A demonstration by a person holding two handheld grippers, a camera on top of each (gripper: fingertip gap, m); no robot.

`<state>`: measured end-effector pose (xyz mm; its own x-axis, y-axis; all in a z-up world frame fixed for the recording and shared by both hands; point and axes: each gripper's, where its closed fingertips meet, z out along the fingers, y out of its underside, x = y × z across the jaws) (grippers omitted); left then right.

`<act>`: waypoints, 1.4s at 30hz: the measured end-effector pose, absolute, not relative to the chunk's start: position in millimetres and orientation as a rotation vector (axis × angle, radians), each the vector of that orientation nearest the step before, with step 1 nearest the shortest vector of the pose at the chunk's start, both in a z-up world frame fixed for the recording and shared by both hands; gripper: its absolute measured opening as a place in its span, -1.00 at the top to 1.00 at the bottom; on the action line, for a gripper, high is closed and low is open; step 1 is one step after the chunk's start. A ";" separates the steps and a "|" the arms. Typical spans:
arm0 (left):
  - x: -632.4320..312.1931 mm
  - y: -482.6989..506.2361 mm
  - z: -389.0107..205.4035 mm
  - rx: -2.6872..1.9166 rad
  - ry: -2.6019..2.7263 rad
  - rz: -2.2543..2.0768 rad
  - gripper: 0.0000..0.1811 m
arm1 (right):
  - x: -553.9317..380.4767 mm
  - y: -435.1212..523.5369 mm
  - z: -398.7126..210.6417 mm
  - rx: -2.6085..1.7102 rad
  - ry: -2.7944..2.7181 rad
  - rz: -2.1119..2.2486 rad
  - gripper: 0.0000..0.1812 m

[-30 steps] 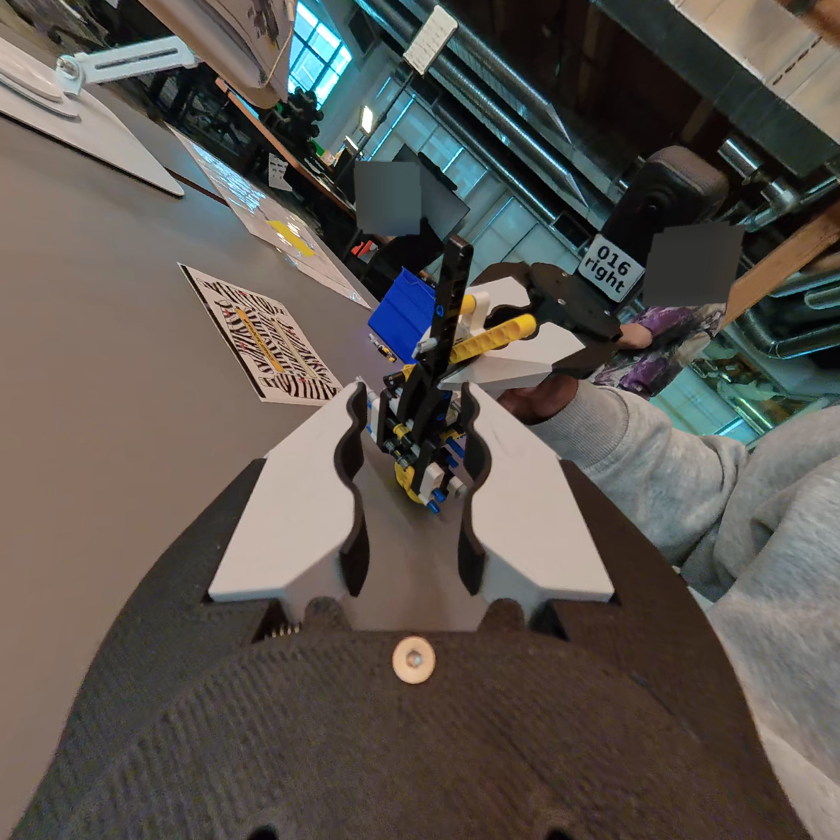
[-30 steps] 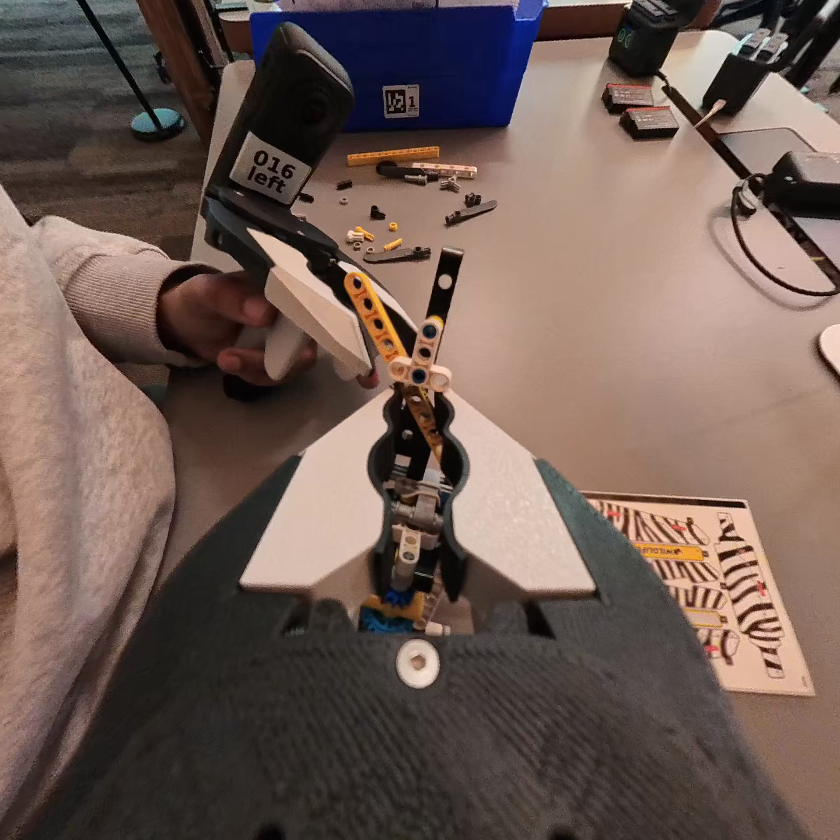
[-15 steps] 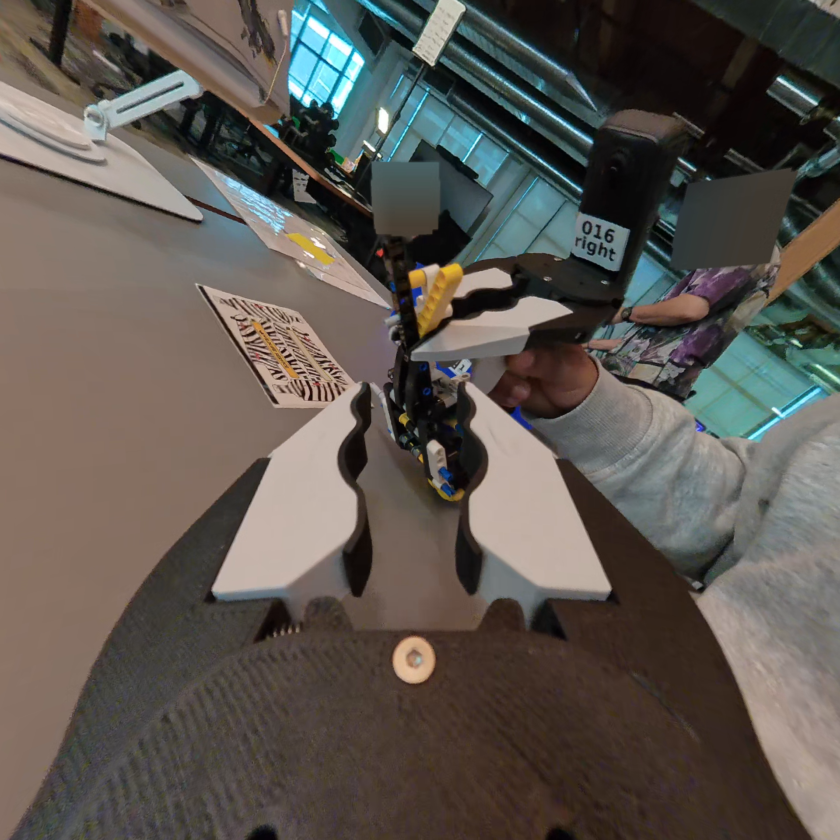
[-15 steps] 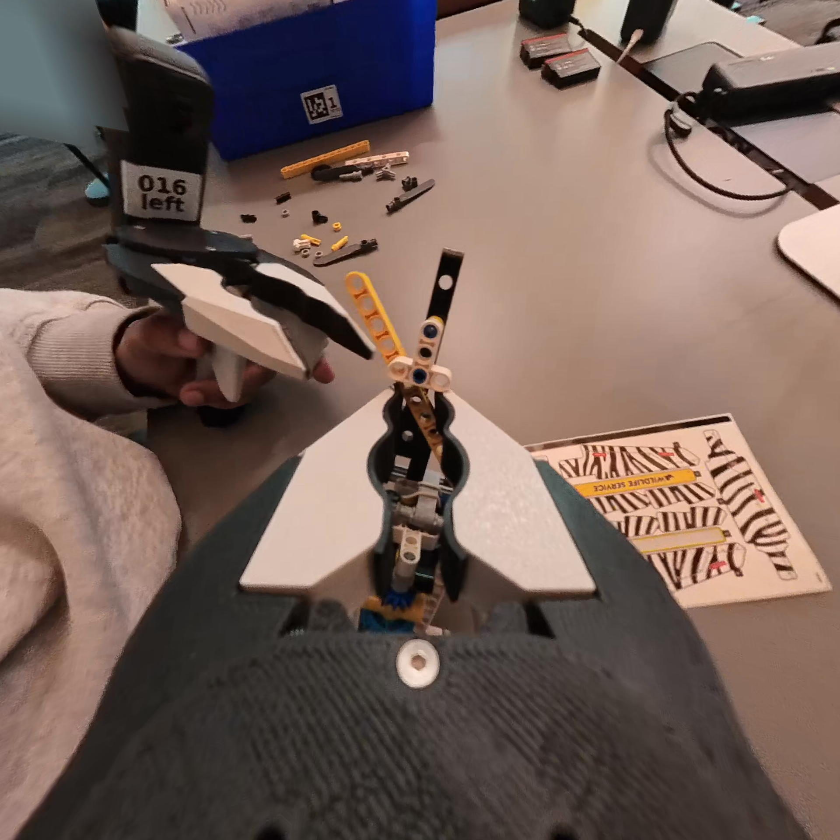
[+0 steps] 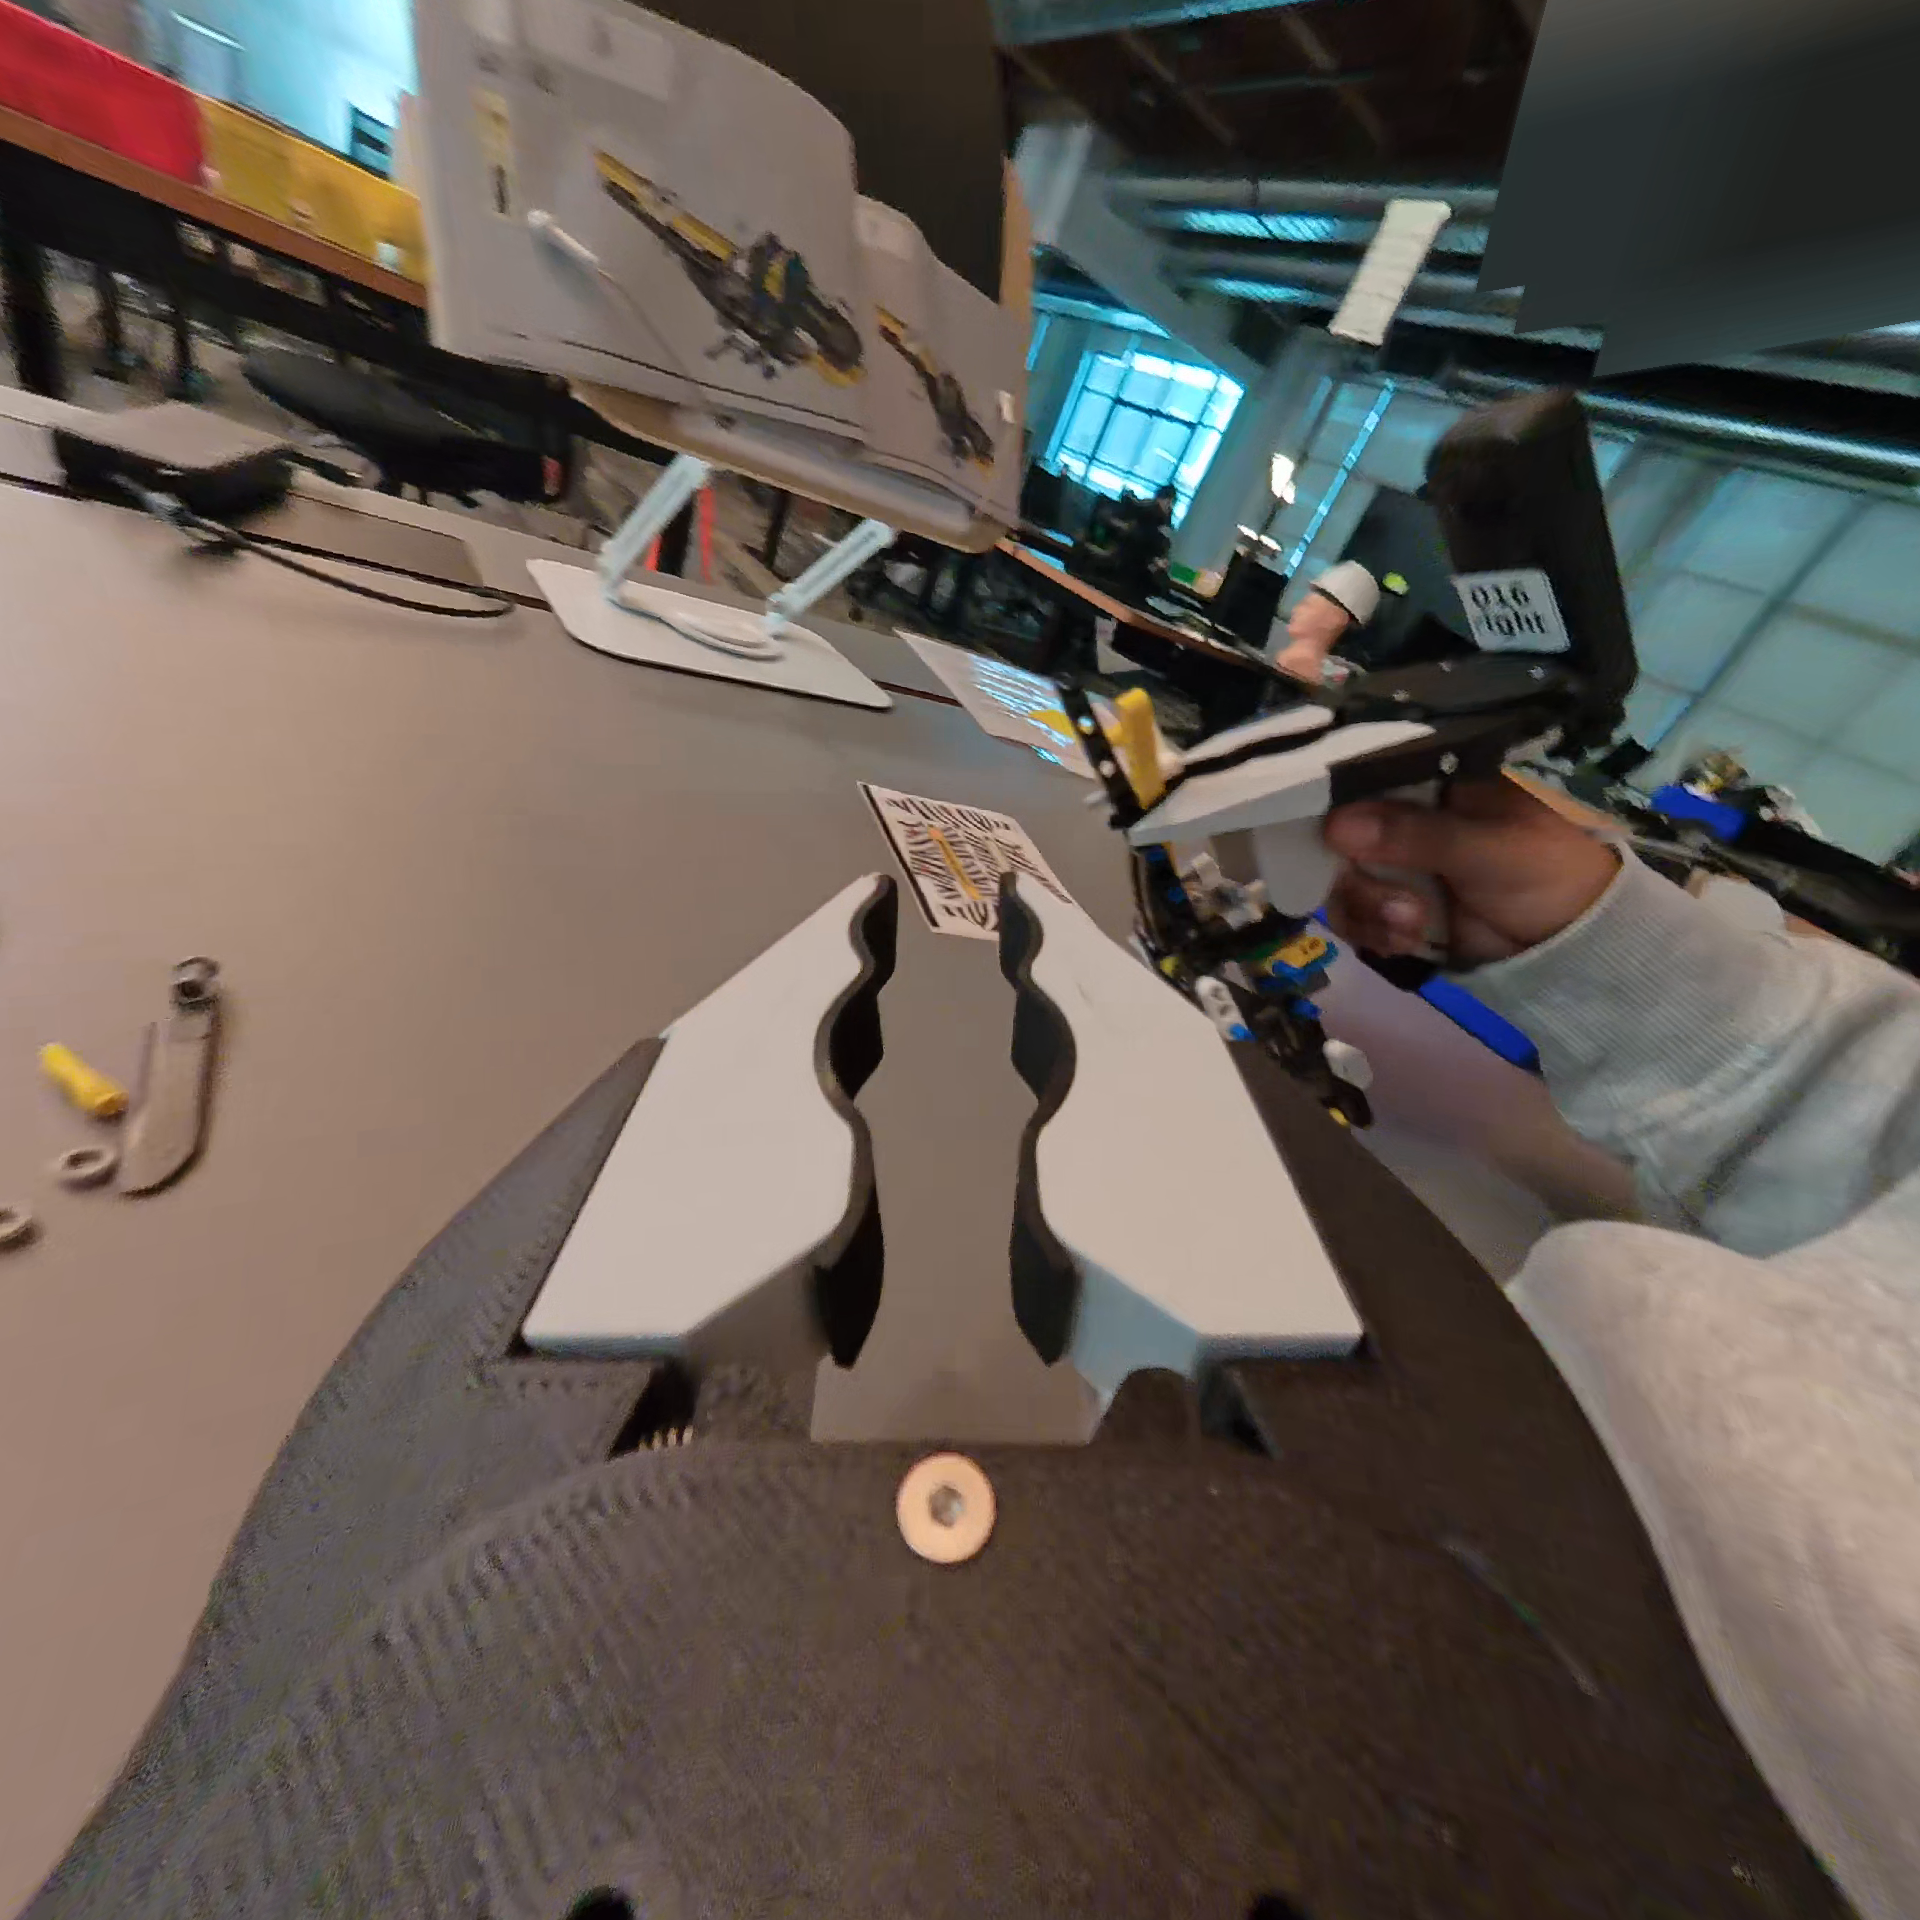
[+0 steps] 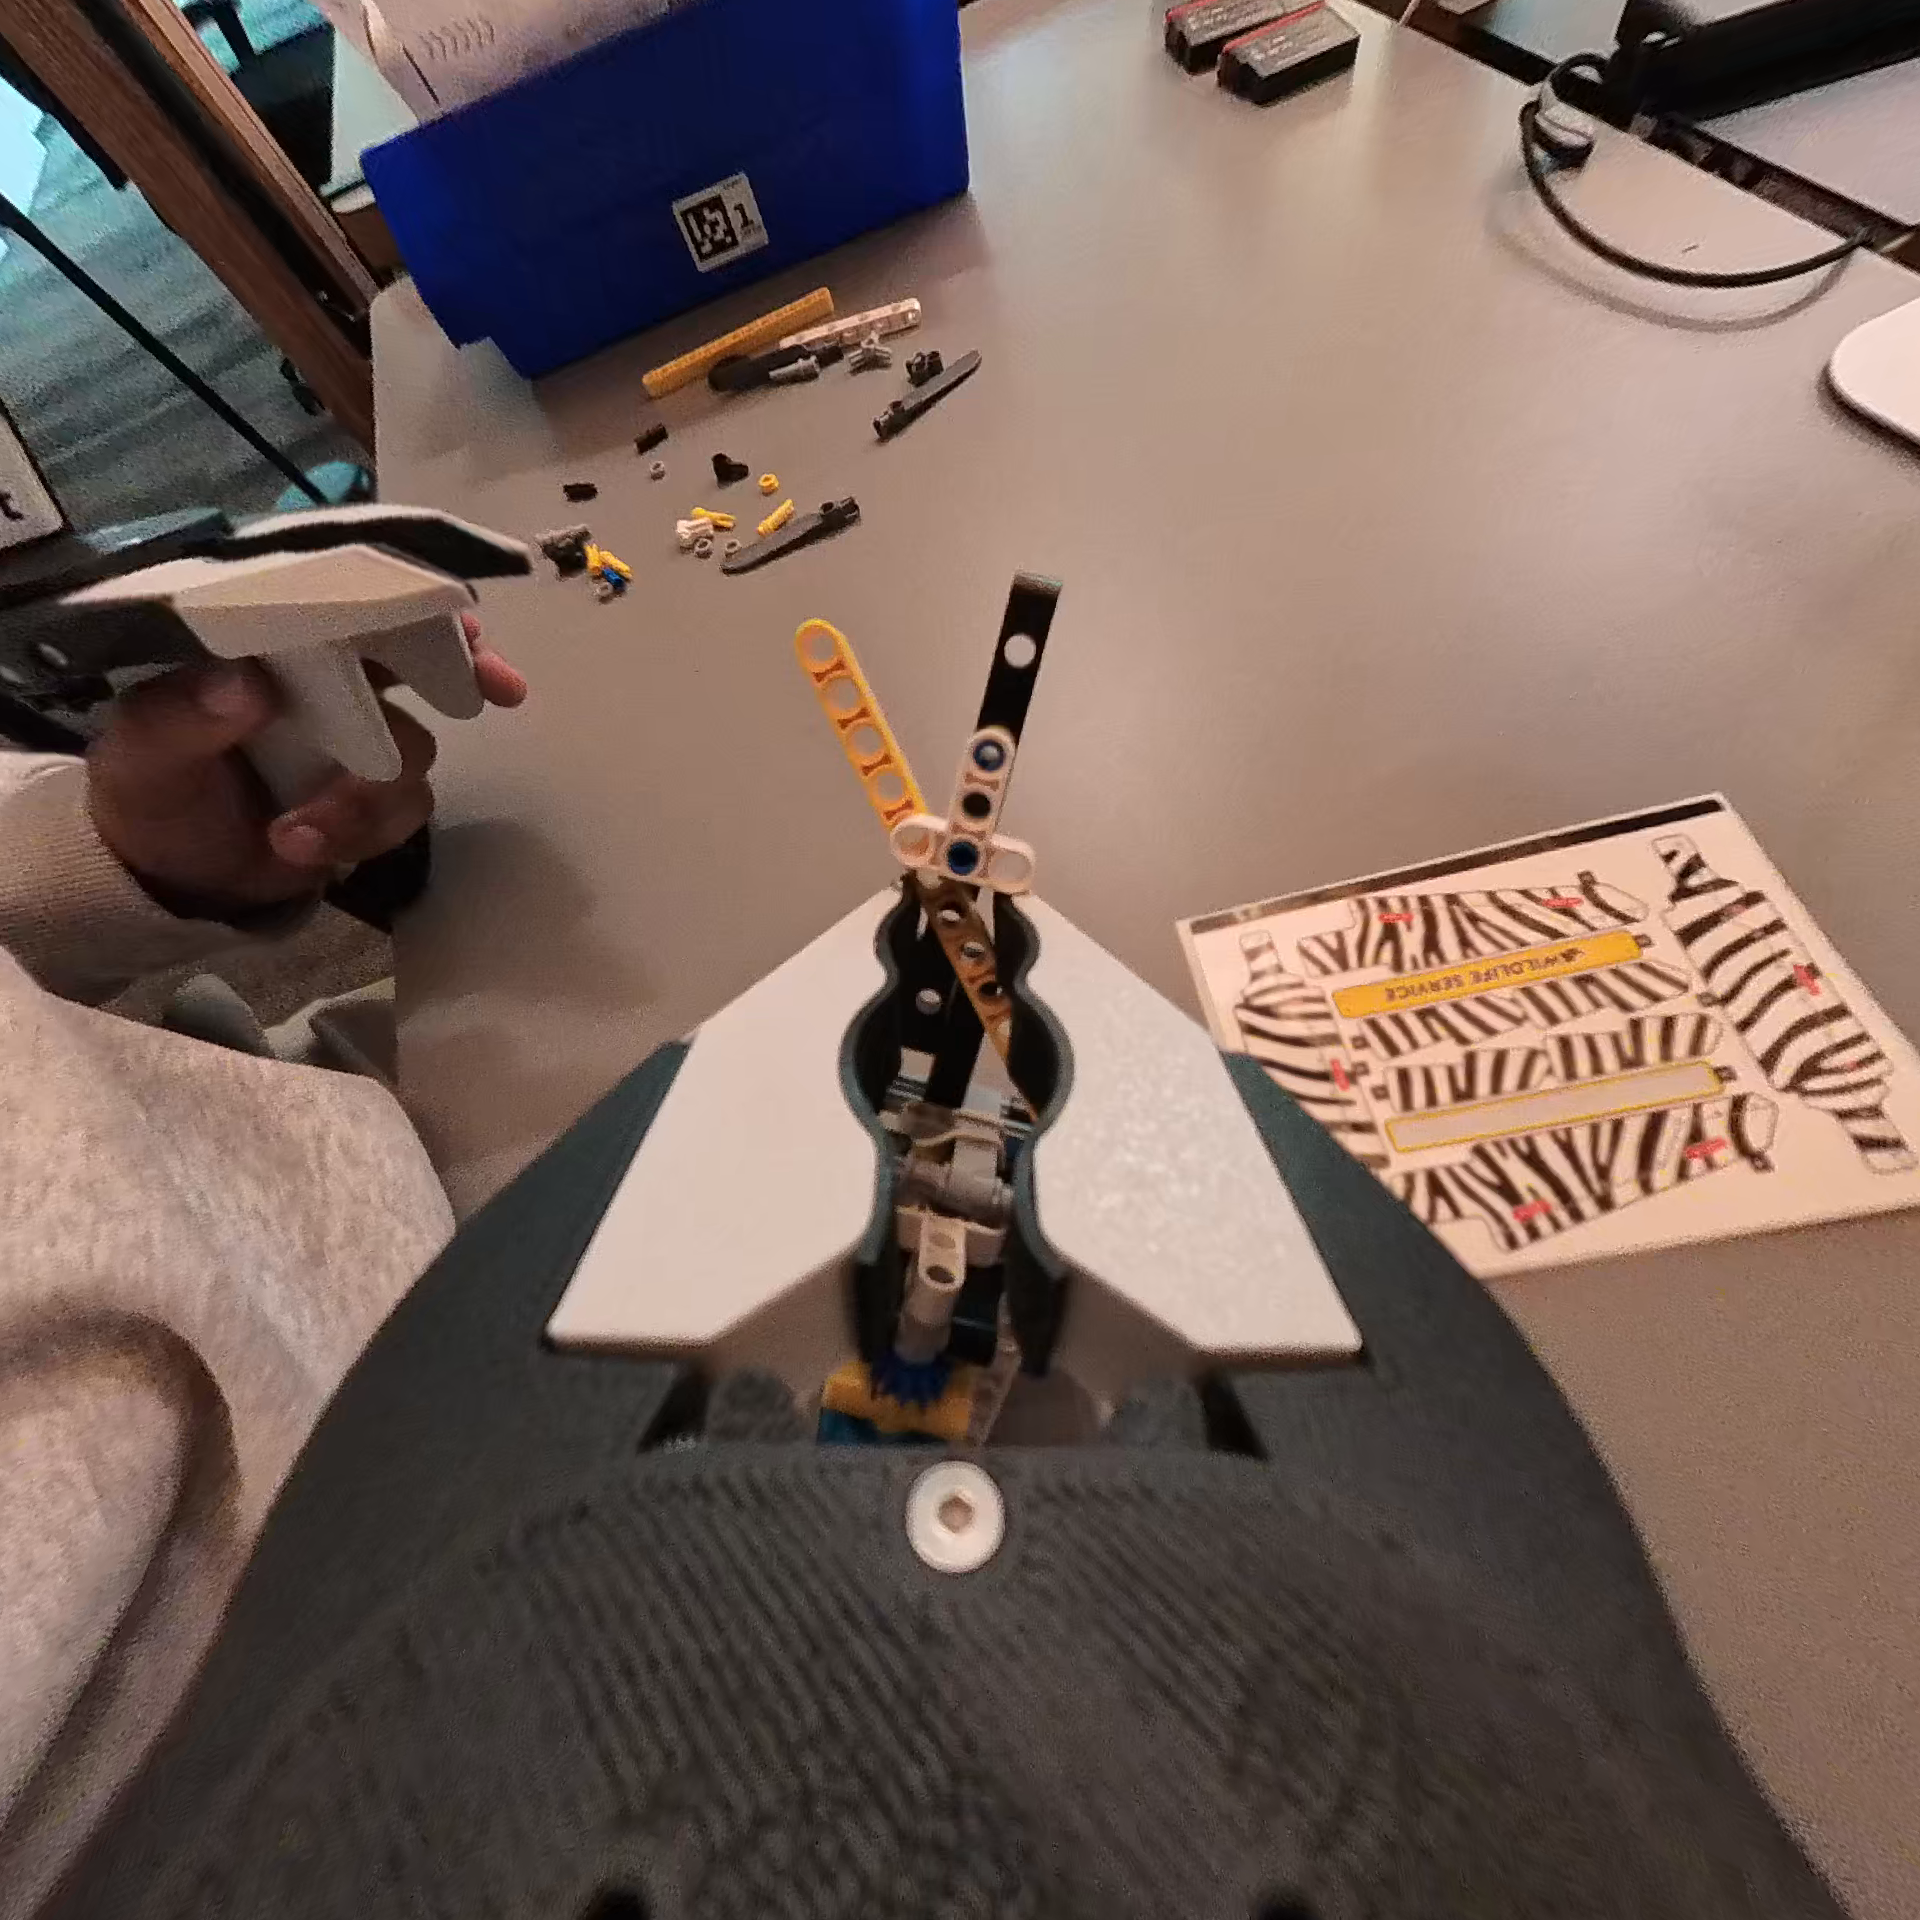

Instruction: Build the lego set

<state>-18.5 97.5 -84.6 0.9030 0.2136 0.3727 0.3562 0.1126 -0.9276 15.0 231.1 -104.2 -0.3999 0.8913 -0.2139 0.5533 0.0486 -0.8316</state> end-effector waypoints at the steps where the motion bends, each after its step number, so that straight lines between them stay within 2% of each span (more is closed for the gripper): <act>1: -21.2 95.3 -84.3 -1.457 -0.494 -0.109 0.79 | 17.5 233.8 -104.3 -1.462 -1.956 1.301 0.86; 8: -33.1 109.8 -91.7 -1.465 -0.576 -0.148 0.70 | 36.5 266.5 -104.9 -1.550 -1.741 1.374 0.87; 14: -46.6 133.9 -97.8 -1.448 -0.651 -0.227 0.70 | 52.5 288.2 -87.7 -1.486 -1.515 1.700 0.88; 36: -52.4 166.7 -102.4 -1.490 -0.650 -0.217 0.73 | 56.7 314.4 -90.4 -1.530 -1.325 1.807 0.88; 42: -66.6 148.6 -103.6 -1.557 -0.707 -0.159 0.65 | 56.5 313.5 -89.7 -1.524 -1.329 1.795 0.88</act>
